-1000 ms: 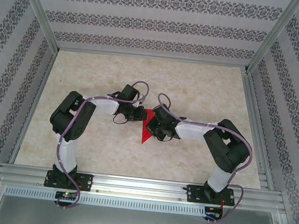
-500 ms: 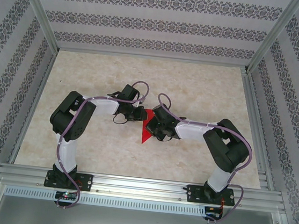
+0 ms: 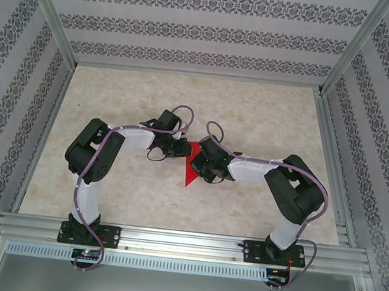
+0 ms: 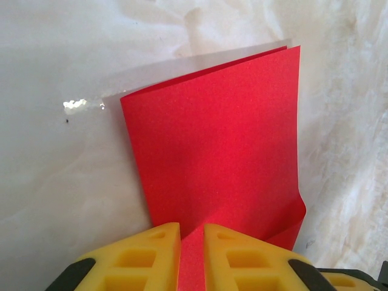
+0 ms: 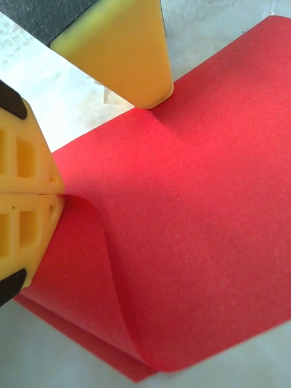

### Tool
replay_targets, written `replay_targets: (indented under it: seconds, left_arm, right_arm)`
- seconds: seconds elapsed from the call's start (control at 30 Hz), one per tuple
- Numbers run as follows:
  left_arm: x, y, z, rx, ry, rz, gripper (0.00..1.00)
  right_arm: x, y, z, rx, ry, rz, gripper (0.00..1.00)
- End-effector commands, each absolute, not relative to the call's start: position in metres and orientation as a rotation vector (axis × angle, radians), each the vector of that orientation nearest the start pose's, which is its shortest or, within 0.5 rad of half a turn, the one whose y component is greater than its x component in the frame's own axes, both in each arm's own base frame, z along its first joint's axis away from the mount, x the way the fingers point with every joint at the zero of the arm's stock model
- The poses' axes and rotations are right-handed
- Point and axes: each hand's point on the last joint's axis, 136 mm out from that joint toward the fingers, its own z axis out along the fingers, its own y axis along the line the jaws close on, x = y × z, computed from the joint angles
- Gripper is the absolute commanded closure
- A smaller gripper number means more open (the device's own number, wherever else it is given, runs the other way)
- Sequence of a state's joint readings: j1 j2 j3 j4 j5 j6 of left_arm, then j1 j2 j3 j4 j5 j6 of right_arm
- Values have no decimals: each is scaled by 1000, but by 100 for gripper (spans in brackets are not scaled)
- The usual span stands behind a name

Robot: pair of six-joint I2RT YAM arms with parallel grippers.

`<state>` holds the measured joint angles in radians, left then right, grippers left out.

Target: Fold a paper plane with a square sheet of paper (pick it up from the middle)

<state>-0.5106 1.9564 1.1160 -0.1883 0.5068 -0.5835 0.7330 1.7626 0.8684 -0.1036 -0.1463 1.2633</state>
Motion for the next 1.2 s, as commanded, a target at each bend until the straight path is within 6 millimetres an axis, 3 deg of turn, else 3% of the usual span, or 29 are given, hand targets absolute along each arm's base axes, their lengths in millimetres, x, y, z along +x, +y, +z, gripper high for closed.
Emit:
replay_targets:
  seconds: [0.0, 0.33, 0.5, 0.73, 0.97, 1.17]
  left_arm:
    - [341, -280, 6, 81, 2826, -962, 81]
    - [341, -281, 7, 87, 2821, -972, 81]
    - [345, -283, 19, 82, 2796, -988, 81]
    - [360, -267, 49, -45, 2715, -993, 73]
    - [365, -237, 49, -210, 2693, -958, 70]
    - [359, -237, 52, -203, 2684, -1008, 68]
  right_arm:
    - [282, 279, 13, 720, 2738, 750, 100]
    - [279, 284, 4, 706, 2771, 748, 100]
    - [275, 282, -3, 717, 2790, 731, 97]
    - [270, 278, -9, 748, 2800, 703, 81]
    - [270, 276, -11, 766, 2799, 700, 69]
    - [266, 275, -14, 767, 2812, 697, 59]
